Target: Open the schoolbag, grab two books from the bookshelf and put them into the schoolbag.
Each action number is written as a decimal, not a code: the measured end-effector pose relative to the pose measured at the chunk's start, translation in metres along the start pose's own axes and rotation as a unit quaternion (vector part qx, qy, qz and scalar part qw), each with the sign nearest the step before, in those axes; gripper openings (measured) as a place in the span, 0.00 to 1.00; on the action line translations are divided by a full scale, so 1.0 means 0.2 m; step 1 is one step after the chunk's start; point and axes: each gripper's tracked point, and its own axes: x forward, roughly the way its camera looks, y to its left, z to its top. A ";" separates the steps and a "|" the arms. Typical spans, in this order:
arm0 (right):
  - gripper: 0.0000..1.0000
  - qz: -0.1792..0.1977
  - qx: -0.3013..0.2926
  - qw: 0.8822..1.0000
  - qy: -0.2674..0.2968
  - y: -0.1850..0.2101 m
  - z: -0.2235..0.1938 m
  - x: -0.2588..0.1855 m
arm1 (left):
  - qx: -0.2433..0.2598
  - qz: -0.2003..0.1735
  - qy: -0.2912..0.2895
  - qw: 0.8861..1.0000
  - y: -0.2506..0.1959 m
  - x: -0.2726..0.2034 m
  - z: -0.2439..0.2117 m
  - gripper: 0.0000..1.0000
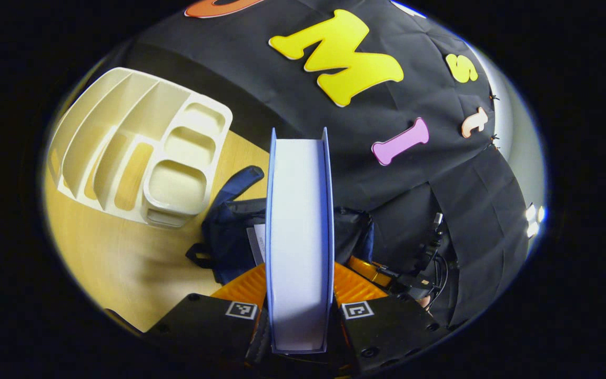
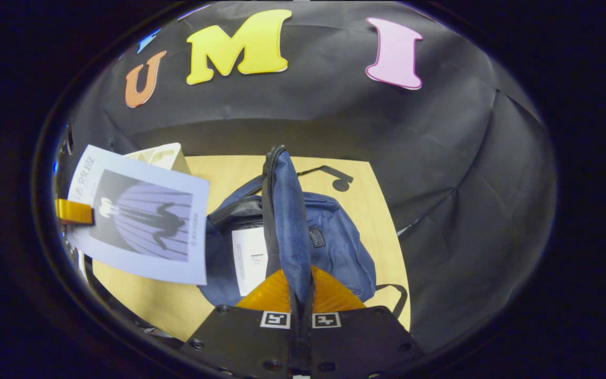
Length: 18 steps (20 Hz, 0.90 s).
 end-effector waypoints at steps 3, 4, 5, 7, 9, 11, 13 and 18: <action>0.00 -0.001 0.004 1.000 -0.001 0.00 0.00 -0.01 | -0.021 0.004 0.014 1.000 0.04 0.14 -0.10 0.44; 0.00 -0.001 0.003 1.000 0.000 0.00 0.00 -0.02 | -0.023 0.008 0.021 0.999 0.07 0.19 -0.13 0.44; 0.00 -0.002 0.002 1.000 -0.003 0.00 0.01 -0.02 | -0.021 0.016 0.025 0.999 0.10 0.24 -0.17 0.44; 0.00 -0.004 -0.005 1.000 -0.007 0.01 0.03 -0.05 | -0.027 0.021 0.030 0.999 0.14 0.34 -0.21 0.44; 0.00 -0.005 -0.010 1.000 -0.009 0.01 0.04 -0.06 | -0.038 0.016 0.033 0.999 0.15 0.42 -0.23 0.45; 0.00 -0.006 -0.011 1.000 -0.010 0.01 0.05 -0.06 | -0.050 0.014 0.028 0.998 0.16 0.51 -0.24 0.44; 0.00 -0.007 -0.009 1.000 -0.010 -0.01 0.05 -0.07 | -0.076 0.003 0.017 0.997 0.15 0.58 -0.22 0.44; 0.00 -0.010 -0.008 1.000 -0.012 -0.05 0.10 -0.07 | -0.120 -0.020 0.011 0.993 0.12 0.74 -0.24 0.44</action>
